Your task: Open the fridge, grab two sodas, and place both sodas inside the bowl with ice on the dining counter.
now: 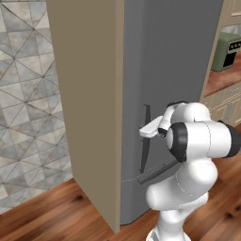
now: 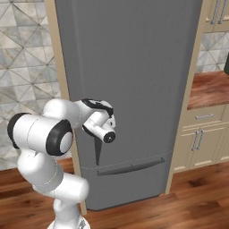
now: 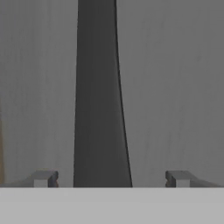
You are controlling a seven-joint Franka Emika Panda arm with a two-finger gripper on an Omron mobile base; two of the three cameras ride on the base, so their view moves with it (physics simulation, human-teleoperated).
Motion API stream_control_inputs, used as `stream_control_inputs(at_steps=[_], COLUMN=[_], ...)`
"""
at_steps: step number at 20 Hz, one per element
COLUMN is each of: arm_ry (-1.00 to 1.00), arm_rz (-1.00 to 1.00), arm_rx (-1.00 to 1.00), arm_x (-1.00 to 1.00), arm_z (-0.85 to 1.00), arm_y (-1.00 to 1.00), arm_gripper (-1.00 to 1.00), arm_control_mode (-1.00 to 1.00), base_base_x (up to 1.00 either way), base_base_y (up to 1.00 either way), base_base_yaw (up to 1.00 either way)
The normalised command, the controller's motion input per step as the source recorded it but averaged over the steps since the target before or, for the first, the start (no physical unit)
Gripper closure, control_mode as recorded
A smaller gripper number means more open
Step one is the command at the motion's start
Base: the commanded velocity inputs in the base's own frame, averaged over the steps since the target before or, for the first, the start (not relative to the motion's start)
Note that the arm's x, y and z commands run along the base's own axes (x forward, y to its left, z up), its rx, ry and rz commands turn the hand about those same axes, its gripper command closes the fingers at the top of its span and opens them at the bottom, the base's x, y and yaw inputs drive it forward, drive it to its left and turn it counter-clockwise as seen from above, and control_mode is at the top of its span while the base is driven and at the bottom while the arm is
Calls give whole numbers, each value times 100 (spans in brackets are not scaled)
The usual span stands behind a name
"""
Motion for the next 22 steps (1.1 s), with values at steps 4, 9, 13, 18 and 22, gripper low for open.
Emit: stream_control_inputs(at_steps=[4, 9, 13, 18, 22], arm_ry=[0, 0, 1, 2, 3], arm_rz=[0, 0, 0, -5, -9], arm_rx=[0, 0, 0, 0, 0], arm_x=[12, 3, -14, -41, -52], arm_z=[-19, -5, 0, 15, 23], arm_y=[25, 11, -23, -77, -90], arm_gripper=[100, 100, 100, 100, 100], arm_control_mode=[-100, -100, -100, -100, -100], base_base_x=[0, 0, 0, 0, 0], base_base_y=[0, 0, 0, 0, 0], base_base_yaw=[0, 0, 0, 0, 0])
